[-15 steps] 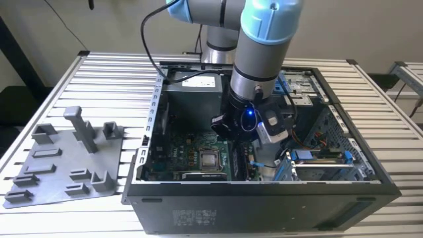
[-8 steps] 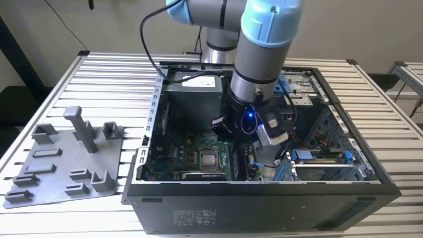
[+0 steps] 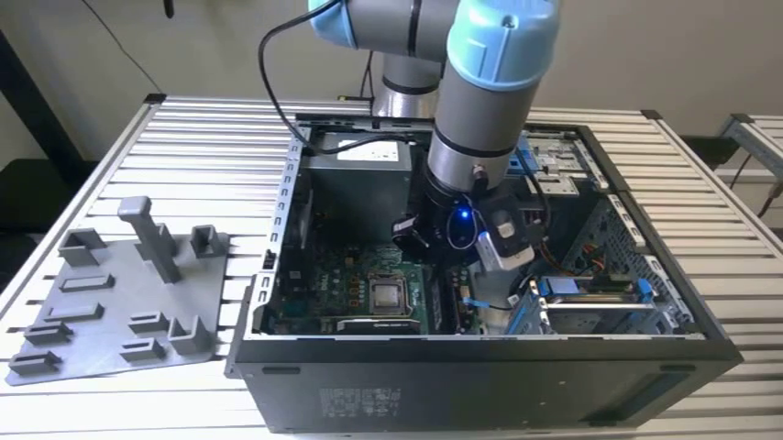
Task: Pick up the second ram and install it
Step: 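Insert the second ram into the second slot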
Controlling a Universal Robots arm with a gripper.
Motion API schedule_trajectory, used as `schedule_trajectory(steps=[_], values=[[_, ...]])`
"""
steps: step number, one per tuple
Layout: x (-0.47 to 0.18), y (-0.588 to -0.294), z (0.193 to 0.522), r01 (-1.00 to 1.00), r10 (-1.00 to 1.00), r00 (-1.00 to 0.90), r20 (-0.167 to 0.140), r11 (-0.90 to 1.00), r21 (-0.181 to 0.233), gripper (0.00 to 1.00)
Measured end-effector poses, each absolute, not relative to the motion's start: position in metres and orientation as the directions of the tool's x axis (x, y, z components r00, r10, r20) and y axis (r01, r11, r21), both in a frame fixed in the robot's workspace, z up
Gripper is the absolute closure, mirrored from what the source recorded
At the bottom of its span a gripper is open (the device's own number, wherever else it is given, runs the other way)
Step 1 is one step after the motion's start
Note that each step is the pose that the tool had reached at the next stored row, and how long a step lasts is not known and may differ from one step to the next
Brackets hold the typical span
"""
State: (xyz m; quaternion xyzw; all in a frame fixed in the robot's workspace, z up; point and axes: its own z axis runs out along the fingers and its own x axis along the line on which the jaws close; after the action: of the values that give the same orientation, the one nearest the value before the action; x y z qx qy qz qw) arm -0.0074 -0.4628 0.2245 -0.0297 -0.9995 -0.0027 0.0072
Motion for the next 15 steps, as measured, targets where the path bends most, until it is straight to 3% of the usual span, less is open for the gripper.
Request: schedule_trajectory(steps=[15], values=[[-0.0074, -0.4627, 0.2211, 0.059, 0.059, -0.998, 0.015, 0.998, 0.005, 0.86]])
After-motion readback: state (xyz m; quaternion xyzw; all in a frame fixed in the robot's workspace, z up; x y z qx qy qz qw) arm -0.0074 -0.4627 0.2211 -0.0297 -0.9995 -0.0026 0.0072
